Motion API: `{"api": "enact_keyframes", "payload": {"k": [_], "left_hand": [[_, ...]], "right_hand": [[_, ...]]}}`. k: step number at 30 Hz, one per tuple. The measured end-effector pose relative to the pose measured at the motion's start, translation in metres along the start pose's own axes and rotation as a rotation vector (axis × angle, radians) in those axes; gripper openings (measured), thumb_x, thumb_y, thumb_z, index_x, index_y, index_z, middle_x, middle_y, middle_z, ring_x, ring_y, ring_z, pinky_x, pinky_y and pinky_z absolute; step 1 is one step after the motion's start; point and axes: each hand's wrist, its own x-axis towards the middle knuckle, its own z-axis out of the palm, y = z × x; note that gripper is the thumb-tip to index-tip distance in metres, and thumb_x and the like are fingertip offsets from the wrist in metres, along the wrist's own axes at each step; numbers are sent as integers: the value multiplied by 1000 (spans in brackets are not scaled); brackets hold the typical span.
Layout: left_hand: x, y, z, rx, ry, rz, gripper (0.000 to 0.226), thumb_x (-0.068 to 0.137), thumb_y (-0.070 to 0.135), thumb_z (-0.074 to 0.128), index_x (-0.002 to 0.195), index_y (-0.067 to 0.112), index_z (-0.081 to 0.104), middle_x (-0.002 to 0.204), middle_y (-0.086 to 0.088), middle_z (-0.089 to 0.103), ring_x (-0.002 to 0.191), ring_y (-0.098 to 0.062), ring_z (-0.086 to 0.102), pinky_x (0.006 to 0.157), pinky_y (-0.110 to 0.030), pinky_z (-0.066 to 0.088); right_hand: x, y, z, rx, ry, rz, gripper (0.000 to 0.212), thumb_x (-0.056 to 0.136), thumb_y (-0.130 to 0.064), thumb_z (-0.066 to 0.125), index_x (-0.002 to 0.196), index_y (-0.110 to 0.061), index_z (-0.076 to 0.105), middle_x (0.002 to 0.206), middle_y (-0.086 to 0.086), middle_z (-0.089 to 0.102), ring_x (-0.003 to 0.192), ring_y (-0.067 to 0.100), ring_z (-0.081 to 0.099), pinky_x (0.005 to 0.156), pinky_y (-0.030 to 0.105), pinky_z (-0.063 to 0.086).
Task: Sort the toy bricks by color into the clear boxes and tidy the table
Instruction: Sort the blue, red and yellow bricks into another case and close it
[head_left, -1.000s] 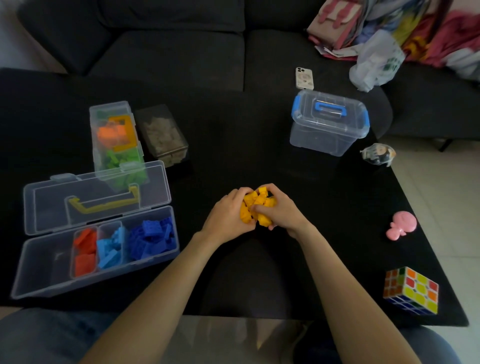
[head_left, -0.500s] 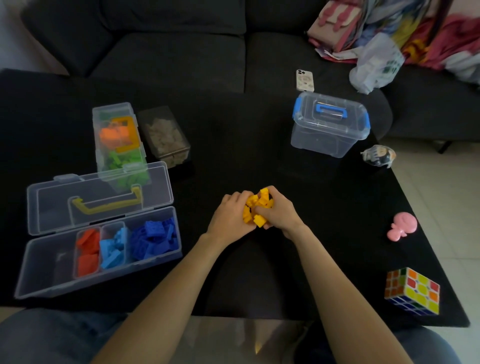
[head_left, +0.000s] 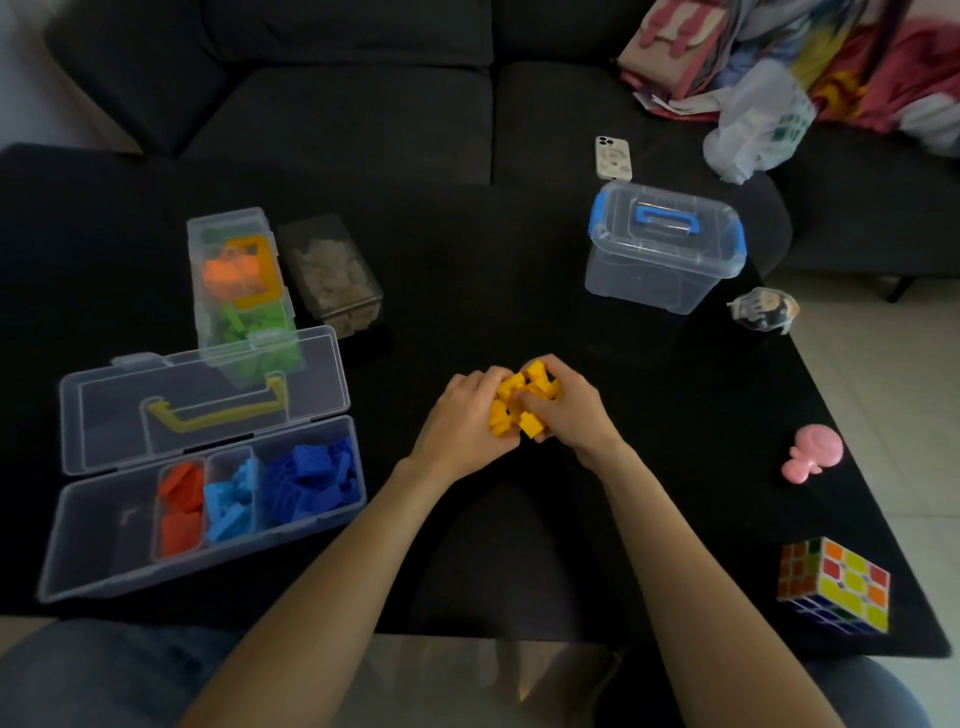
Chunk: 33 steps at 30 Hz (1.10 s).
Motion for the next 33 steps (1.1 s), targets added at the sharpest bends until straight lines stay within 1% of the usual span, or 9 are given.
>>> {"api": "enact_keyframes", "payload": {"k": [5, 10, 13, 15, 17, 19, 22, 26, 33], "left_hand": [[-17, 13, -58, 60, 119, 24, 49, 75, 31, 72, 118, 25, 47, 107, 5, 56, 101, -11, 48, 80, -24, 38], [-78, -14, -133, 175, 289, -42, 59, 67, 25, 76, 120, 16, 51, 108, -5, 59, 100, -24, 52, 82, -33, 41], [-129, -39, -171, 213, 354, -159, 62, 66, 24, 80, 120, 16, 52, 111, -6, 60, 103, -24, 53, 84, -36, 43], [-167, -60, -192, 217, 370, -247, 59, 66, 25, 80, 118, 19, 53, 106, -3, 61, 99, -21, 55, 82, -35, 45], [-187, -74, -199, 181, 362, -317, 54, 66, 27, 79, 113, 23, 53, 98, 6, 60, 92, -15, 54, 76, -29, 41], [-210, -87, -206, 131, 339, -394, 48, 68, 29, 78, 109, 26, 53, 95, 11, 58, 89, -10, 55, 74, -25, 38], [-229, -103, -205, 63, 276, -506, 45, 69, 26, 77, 107, 24, 54, 96, 7, 62, 90, -13, 59, 72, -24, 39], [-228, -117, -201, 84, 247, -531, 52, 66, 29, 80, 112, 24, 56, 102, -1, 64, 94, -20, 60, 76, -30, 45], [-223, -122, -188, 126, 318, -460, 55, 68, 39, 80, 112, 16, 56, 103, -5, 59, 94, -20, 55, 77, -32, 43]], "right_hand": [[-15, -52, 8, 54, -31, -147, 16, 89, -18, 63, 102, -23, 55, 88, -4, 60, 65, 1, 62, 50, 15, 48], [-30, -114, 78, 58, -154, -279, 18, 88, -18, 64, 103, -21, 56, 85, -4, 60, 65, 5, 62, 50, 19, 50], [-38, -141, 138, 45, -246, -298, 20, 86, -18, 66, 103, -21, 57, 87, -4, 62, 76, 9, 63, 57, 24, 51], [-46, -154, 184, 21, -332, -303, 21, 85, -18, 66, 104, -17, 57, 92, 1, 65, 82, 15, 64, 64, 30, 54], [-48, -154, 213, -25, -343, -314, 19, 84, -18, 67, 100, -15, 57, 90, 8, 65, 83, 22, 64, 73, 40, 54], [-52, -155, 244, -70, -405, -283, 23, 84, -19, 67, 102, -10, 56, 93, 13, 65, 85, 30, 66, 73, 45, 57], [-54, -151, 273, -172, -475, -249, 24, 85, -21, 66, 100, -8, 53, 95, 15, 63, 88, 33, 66, 71, 46, 58], [-53, -149, 283, -455, -417, -320, 22, 86, -30, 64, 91, -15, 49, 89, 10, 61, 88, 28, 61, 73, 35, 45], [-51, -152, 291, -561, -278, -373, 28, 88, -23, 59, 112, -11, 51, 97, 13, 63, 92, 28, 61, 70, 30, 42]]}}
